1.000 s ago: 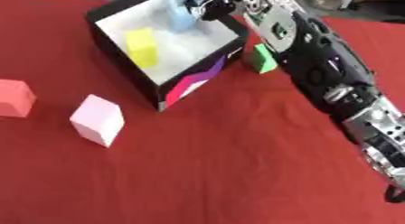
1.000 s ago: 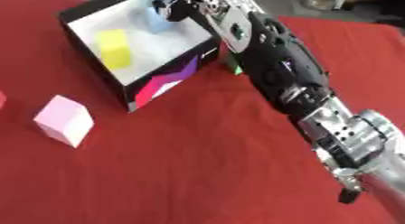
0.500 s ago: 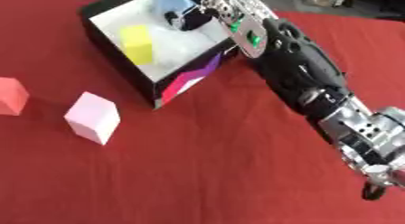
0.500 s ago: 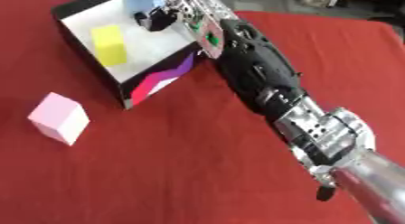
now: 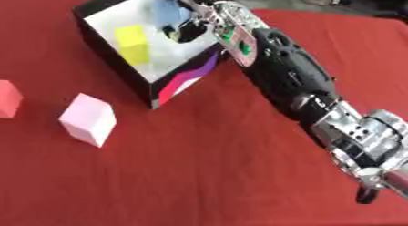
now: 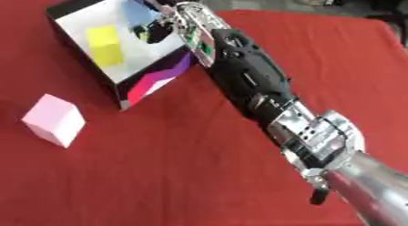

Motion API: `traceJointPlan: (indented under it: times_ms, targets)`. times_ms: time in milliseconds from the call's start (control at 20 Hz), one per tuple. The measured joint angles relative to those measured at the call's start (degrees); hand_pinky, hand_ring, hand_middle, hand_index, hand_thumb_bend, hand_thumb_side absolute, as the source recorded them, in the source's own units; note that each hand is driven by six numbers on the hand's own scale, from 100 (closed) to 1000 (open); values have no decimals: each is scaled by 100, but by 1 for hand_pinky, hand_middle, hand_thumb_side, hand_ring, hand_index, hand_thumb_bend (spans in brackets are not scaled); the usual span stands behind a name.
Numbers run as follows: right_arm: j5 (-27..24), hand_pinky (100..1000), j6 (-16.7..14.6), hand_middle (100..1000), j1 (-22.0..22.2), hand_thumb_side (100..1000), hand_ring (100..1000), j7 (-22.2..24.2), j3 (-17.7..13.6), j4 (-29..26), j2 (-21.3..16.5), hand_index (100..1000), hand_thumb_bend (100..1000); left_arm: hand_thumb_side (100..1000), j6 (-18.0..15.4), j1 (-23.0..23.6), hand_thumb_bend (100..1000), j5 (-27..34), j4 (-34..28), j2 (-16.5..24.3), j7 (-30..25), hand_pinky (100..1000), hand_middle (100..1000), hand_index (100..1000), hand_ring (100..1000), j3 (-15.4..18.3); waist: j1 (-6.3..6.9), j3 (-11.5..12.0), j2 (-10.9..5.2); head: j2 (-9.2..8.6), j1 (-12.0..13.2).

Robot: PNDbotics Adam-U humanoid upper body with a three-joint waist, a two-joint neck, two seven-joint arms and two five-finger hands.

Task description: Pick up objects on the table and place them in the box.

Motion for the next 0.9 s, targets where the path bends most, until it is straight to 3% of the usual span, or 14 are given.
traceJointPlan:
  times_ms: [300, 500, 550, 600, 900]
  targets:
    - [365, 982, -26, 824, 1, 503, 877, 129, -54, -35, 0, 973, 448, 718, 37, -5, 243, -14, 4, -1, -47, 857, 792, 766, 732, -31, 0, -1, 0, 0, 6]
    - [452, 978, 97, 815, 0, 449, 851, -36, -127, -44, 0, 970, 448, 718, 44, -5, 243, -14, 33, -1, -57, 857, 792, 766, 732, -32, 0, -4, 0, 2, 14]
    - [431, 976, 114, 819, 0, 547, 851, -90, -140, -47, 0, 973, 430, 718, 45, -5, 243, -14, 35, -1, -58, 857, 792, 766, 732, -32, 0, -7, 0, 2, 16]
    - [386, 971, 125, 813, 0, 376, 847, -140, -142, -68, 0, 974, 444, 718, 45, -5, 243, -14, 36, -1, -59, 857, 792, 766, 732, -32, 0, -12, 0, 3, 19]
    - [-144, 943, 420, 784, -2, 100, 838, -343, -69, -635, -171, 931, 414, 718, 49, 30, 240, -30, 73, 1, -87, 857, 791, 766, 732, -32, 0, -110, -6, 64, 60]
